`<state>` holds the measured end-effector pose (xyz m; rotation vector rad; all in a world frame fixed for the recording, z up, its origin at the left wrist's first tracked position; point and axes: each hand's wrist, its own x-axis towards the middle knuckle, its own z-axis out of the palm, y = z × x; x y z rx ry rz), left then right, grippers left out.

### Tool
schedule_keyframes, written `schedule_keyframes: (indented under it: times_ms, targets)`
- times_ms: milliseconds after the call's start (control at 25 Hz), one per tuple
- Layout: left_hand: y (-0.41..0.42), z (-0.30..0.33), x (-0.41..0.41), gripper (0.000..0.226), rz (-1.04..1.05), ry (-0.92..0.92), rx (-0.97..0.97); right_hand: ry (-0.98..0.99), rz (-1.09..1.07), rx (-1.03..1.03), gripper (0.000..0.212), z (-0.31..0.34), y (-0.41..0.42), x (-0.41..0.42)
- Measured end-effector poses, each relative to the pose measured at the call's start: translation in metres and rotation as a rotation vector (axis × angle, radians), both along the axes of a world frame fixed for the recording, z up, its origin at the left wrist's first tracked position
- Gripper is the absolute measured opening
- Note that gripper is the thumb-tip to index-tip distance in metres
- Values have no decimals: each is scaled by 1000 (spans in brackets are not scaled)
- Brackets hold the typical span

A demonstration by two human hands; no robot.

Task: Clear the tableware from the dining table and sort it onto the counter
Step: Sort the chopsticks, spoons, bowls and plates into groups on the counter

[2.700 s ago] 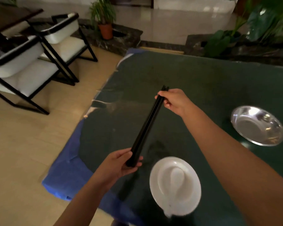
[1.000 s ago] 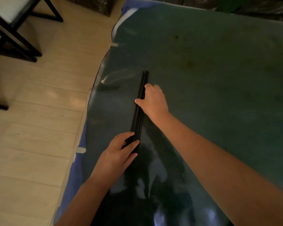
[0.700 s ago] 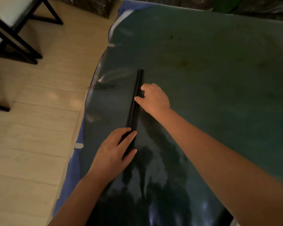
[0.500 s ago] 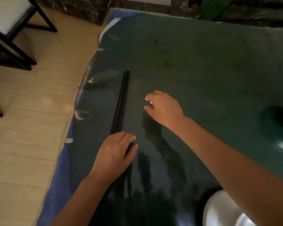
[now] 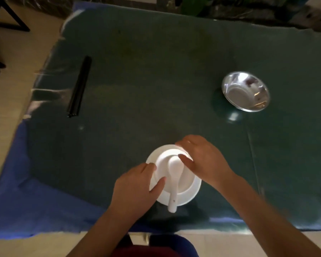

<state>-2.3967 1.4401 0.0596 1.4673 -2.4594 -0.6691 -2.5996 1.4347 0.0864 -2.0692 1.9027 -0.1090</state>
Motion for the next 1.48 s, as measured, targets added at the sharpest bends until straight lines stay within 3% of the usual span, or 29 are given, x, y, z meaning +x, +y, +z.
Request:
schedule_keyframes:
  times_ms: [120, 240, 320, 520, 640, 720, 800, 920, 1080, 1480]
  targets:
    - [31, -12, -13, 35, 177, -122, 355, -90, -77, 74, 35, -15, 35, 2]
    - [50, -21, -27, 27, 468, 329, 950, -103, -80, 104, 34, -26, 52, 12]
    - [56, -21, -34, 22, 581, 532, 1081, -81, -49, 75, 30, -31, 57, 18]
    - [62, -14, -37, 19, 611, 648, 1000, -117, -35, 40, 29, -38, 62, 20]
    - [63, -8, -33, 19, 623, 725, 943, -404, -307, -18, 22, -36, 58, 19]
    - [58, -2, -28, 19, 614, 785, 892, -549, -504, -39, 31, -30, 41, 15]
    - [50, 8, -22, 19, 589, 837, 837, -735, -597, 116, 36, -21, 17, 13]
    - [33, 21, -8, 19, 554, 855, 770, -1020, -640, 298, 25, -3, -23, 21]
    - [-4, 26, 15, 16, 568, 841, 755, -943, -559, 296, 11, 5, -77, 45]
    - [-167, -15, 51, 17, 722, 882, 801, -880, -634, 239, 16, -28, -255, 99]
